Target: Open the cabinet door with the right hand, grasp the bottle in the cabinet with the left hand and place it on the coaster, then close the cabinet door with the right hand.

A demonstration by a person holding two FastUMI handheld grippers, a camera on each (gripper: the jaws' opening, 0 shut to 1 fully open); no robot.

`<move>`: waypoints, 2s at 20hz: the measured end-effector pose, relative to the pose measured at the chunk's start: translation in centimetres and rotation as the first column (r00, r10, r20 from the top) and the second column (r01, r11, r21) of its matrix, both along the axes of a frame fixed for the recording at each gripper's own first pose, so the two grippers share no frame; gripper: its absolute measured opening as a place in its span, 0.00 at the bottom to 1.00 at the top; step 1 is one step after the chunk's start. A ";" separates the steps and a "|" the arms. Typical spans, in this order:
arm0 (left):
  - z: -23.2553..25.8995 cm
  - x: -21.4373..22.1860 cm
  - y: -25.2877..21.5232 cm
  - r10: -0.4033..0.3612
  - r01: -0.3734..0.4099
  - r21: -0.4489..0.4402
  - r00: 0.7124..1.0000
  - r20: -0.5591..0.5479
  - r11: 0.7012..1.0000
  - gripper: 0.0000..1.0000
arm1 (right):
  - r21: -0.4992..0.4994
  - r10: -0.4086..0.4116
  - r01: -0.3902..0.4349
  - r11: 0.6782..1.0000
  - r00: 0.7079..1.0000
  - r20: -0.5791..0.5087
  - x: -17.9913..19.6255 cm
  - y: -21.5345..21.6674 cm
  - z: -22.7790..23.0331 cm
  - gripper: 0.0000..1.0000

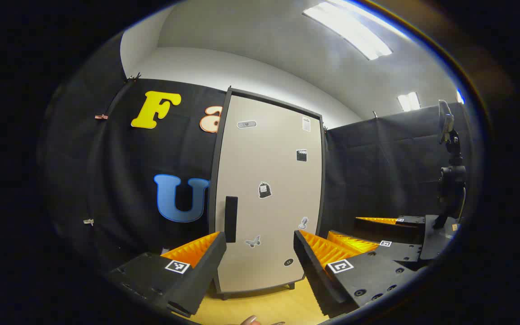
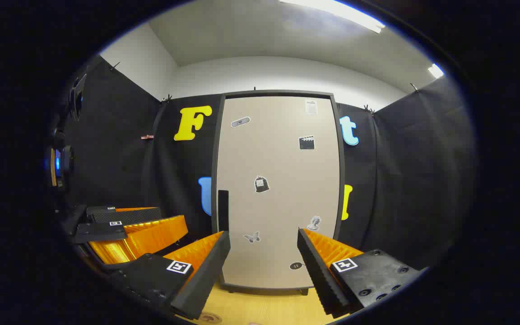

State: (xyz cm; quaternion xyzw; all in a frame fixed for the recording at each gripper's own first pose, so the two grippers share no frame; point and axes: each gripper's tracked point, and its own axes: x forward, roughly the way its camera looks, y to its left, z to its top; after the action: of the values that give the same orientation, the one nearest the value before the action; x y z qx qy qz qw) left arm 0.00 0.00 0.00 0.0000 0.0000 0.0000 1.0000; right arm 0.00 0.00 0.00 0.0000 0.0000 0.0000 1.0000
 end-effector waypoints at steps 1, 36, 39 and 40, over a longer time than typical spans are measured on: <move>-0.3 0.1 0.4 -0.003 0.003 0.005 1.000 -0.008 1.000 0.95 | 0.007 0.001 -0.001 1.000 1.000 -0.004 0.1 0.5 -0.1 0.97; -2.0 -2.1 7.4 0.114 -0.113 0.021 0.993 -0.030 0.993 0.95 | 0.037 0.054 -0.055 0.998 0.998 0.016 3.8 5.1 -0.3 0.97; -2.1 -2.6 8.7 0.118 -0.118 0.022 0.992 -0.031 0.993 0.95 | 0.044 0.080 -0.080 0.996 0.997 0.007 5.6 7.1 -0.7 0.97; -2.1 -2.8 9.2 0.119 -0.118 0.023 0.992 -0.034 0.993 0.95 | 0.047 0.087 -0.088 0.995 0.996 0.005 6.3 7.7 -0.9 0.97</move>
State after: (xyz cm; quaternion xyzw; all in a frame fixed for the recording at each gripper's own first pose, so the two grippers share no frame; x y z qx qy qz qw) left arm -2.80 9.18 -2.09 0.0104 0.0176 0.0594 0.9980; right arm 6.31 7.75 -0.90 0.0234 -0.0013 0.0438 0.9988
